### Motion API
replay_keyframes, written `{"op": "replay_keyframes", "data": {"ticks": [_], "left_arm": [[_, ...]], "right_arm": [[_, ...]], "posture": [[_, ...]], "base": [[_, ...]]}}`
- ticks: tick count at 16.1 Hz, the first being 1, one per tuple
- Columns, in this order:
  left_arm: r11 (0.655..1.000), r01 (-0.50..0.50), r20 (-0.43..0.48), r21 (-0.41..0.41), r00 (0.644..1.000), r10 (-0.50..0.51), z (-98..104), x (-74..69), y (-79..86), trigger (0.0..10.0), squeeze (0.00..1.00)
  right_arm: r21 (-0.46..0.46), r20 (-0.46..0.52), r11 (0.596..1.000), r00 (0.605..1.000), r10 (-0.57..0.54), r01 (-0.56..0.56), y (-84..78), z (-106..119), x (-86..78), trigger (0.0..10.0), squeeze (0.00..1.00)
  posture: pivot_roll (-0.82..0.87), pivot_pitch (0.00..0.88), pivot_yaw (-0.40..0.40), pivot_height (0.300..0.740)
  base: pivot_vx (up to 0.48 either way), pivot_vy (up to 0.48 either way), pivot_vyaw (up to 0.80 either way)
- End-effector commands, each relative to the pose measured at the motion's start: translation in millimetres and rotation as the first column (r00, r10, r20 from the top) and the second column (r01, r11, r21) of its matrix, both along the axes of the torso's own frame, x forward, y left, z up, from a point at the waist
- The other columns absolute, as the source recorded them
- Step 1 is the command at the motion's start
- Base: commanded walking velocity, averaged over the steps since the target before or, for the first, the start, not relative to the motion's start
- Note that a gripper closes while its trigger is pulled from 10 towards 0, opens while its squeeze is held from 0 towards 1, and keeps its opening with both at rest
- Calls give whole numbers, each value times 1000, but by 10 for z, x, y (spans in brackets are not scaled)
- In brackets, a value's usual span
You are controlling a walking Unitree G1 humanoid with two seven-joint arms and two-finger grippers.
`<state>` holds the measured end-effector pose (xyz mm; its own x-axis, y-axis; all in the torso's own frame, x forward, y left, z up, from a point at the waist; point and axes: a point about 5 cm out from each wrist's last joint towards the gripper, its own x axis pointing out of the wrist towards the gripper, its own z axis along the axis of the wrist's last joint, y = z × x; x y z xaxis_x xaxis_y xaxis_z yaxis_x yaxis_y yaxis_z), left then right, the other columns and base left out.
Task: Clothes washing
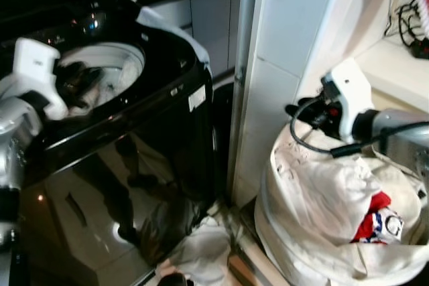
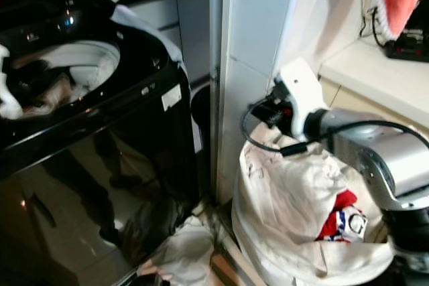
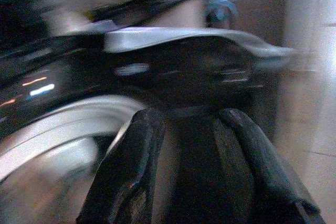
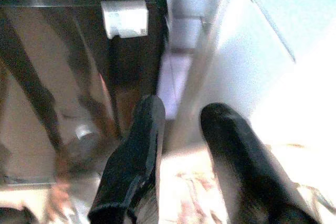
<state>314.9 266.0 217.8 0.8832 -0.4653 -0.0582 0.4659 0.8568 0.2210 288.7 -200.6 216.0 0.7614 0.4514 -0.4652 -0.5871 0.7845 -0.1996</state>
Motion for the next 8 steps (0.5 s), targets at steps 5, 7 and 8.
{"op": "replay_keyframes", "data": {"ticks": [5,7,8], "left_arm": [[910,410,-84,-61,906,-414,-281,-142,-989,10000,0],[862,494,-81,-110,860,-503,-315,-209,-1274,10000,0],[848,514,-81,-128,847,-526,-317,-226,-1357,10000,0]], "right_arm": [[-304,-219,951,976,-16,-53,-460,-312,-232,10000,1000],[-383,-302,921,952,-47,-76,-673,-384,-367,10000,1000],[-379,-347,920,937,-35,-106,-708,-384,-439,10000,1000]], "posture": [[13,0,51,740],[-6,0,68,740],[-9,0,70,740]], "base": [[0,0,0],[0,0,0],[0,0,0]]}}
